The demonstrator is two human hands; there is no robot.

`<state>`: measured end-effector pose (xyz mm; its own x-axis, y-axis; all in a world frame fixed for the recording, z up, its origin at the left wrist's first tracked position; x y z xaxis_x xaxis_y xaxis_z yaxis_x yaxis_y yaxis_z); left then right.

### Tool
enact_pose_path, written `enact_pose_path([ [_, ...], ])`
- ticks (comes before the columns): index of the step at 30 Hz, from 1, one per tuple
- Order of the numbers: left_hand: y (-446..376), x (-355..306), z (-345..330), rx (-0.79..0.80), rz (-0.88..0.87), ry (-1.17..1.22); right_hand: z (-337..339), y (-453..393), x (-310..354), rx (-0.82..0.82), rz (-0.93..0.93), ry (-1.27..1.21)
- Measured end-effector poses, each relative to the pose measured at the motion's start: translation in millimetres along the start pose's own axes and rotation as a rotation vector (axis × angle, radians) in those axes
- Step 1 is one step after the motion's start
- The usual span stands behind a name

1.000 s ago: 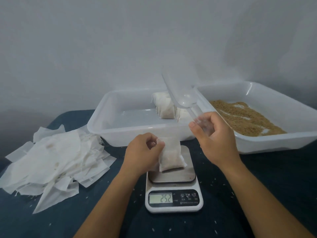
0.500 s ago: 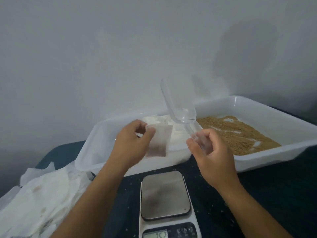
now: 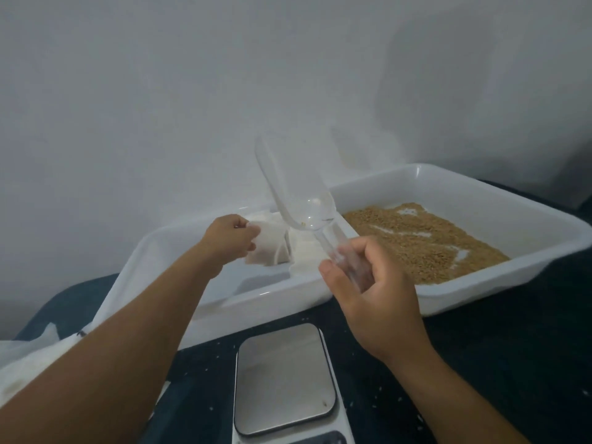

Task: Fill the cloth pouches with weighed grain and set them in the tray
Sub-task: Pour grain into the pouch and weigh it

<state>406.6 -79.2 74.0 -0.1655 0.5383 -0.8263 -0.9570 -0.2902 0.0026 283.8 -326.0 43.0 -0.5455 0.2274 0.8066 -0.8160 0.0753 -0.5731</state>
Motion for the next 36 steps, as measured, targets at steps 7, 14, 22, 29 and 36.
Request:
enact_pose_path([
  [7,-19,10,-31,0.146,0.199,0.164,0,1,3,0.012,0.018,-0.005],
  [14,-36,11,-45,0.126,0.348,0.422,3,-3,5,-0.011,0.019,-0.018],
  [22,-36,11,-33,0.023,0.376,0.362,4,-2,2,0.009,-0.032,-0.02],
  [29,17,-16,31,-0.138,0.086,0.456,1,-1,-2,0.042,-0.043,-0.009],
  [36,169,25,81,-0.096,-0.193,0.037,-5,3,-8,0.117,-0.053,0.043],
])
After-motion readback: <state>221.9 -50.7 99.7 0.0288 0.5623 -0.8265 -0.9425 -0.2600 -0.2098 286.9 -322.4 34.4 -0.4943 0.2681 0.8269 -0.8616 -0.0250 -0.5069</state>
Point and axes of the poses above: each hand's wrist, its own y-axis away from the middle knuckle, its own z-axis out of the back of the hand, x = y × z, the point moved 2 cm from there along -y, towards the middle knuckle, and after that the axes turned 3 degrees about z, right-handed, at the moved point
